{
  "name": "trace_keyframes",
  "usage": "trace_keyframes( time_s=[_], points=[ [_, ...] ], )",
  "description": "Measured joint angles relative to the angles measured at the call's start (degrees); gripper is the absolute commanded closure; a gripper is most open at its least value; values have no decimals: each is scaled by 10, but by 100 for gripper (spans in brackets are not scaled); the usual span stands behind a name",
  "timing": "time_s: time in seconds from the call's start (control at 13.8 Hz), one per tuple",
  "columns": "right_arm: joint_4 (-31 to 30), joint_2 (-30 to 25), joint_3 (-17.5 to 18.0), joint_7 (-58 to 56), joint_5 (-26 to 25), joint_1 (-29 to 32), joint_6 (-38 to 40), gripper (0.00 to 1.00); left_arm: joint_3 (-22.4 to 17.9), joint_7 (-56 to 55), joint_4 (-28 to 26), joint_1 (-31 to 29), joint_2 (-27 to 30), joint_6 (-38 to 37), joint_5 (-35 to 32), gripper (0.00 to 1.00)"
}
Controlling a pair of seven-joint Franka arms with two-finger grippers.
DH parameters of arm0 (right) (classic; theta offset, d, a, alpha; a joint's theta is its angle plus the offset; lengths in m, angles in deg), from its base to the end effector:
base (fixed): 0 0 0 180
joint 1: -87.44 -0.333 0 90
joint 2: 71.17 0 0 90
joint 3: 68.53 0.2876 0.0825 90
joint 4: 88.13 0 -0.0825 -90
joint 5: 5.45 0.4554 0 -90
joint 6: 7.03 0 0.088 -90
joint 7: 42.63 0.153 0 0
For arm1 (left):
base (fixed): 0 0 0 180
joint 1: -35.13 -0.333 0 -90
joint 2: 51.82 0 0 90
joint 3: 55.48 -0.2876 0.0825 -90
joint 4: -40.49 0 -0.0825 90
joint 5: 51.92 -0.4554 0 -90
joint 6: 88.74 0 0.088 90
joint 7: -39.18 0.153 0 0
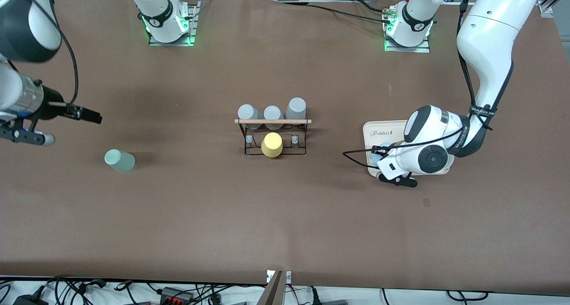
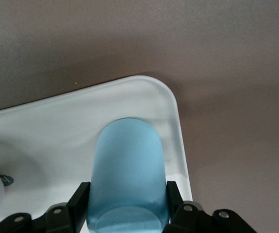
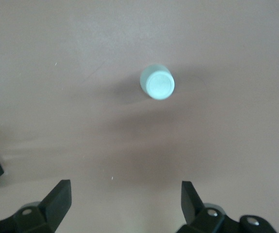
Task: Hang scattered cups on rack with three cups
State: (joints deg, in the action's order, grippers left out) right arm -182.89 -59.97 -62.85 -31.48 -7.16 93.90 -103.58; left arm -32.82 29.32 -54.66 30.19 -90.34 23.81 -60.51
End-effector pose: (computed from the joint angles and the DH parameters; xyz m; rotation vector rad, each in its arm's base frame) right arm 0.6589 -0.0155 0.3885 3.0908 -0.3143 -0.2517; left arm 0.6408 -0.1901 0.1068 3.0403 -0.2706 -0.5130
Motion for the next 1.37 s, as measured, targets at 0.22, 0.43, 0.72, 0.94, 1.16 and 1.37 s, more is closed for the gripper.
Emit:
trace_keyframes(
  time_s=[0.22,0.43,0.72,0.94,1.16,1.37],
  points=[
    [-3,47,0,-27,-18,5,-52,0,61,-3,26,12,14,-16,0,99],
    [-8,90,0,-49,-41,16,-109,0,75,-11,95,59,40,-58,-1,99],
    [-82,121,-1,-85,-66,41,-278,0,74,-79,199,116,45,-105,-1,99],
    [-131,150,-1,-94,-70,55,-373,0,73,-189,246,163,18,-105,-1,99],
    [-135,176,-1,-94,-70,55,-401,0,73,-244,282,191,-21,-97,4,99],
    [-145,177,0,-94,-70,55,-401,0,73,-261,290,193,-34,-88,26,99]
  ],
)
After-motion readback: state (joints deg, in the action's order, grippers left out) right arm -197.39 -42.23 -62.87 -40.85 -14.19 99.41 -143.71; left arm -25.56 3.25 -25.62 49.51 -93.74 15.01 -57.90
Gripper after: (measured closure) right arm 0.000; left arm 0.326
